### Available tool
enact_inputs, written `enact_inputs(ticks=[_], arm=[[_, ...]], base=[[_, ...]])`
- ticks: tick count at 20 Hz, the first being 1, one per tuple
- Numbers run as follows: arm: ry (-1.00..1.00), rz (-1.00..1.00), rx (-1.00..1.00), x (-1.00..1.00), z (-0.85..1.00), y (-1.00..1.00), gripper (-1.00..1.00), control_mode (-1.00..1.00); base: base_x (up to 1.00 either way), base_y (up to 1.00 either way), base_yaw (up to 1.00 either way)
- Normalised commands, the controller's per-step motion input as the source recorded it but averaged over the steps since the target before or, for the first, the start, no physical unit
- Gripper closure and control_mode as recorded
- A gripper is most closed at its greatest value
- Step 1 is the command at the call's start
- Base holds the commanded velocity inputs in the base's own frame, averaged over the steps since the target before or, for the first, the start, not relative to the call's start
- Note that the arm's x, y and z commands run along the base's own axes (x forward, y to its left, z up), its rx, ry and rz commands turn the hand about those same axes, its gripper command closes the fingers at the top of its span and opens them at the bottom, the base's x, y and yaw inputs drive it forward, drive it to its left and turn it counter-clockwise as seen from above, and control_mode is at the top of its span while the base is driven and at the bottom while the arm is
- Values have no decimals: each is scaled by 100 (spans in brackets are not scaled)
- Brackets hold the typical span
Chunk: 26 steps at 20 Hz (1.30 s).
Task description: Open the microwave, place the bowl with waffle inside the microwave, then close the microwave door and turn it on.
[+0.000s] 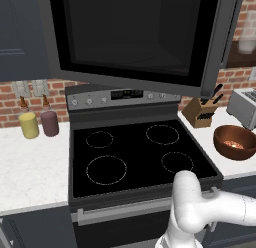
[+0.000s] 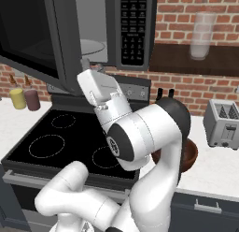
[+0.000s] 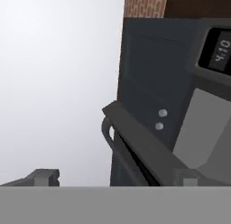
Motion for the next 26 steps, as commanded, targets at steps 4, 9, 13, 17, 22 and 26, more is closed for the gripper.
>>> enact_inputs(ticks=[4,9,13,17,22,26], arm=[[28,28,6,-3,14,-43,-100,-100],[28,17,-1,0,-1,-23,-100,-100],[27,6,-19,0,-18,-2,-100,-100],[29,3,-25,0,-21,0,-100,-100],[24,6,-17,0,-3,-15,-100,-100],[21,11,-4,0,14,-54,-100,-100]], base=[[0,0,0],[0,0,0],[0,0,0],[0,0,0],[0,0,0],[0,0,0]])
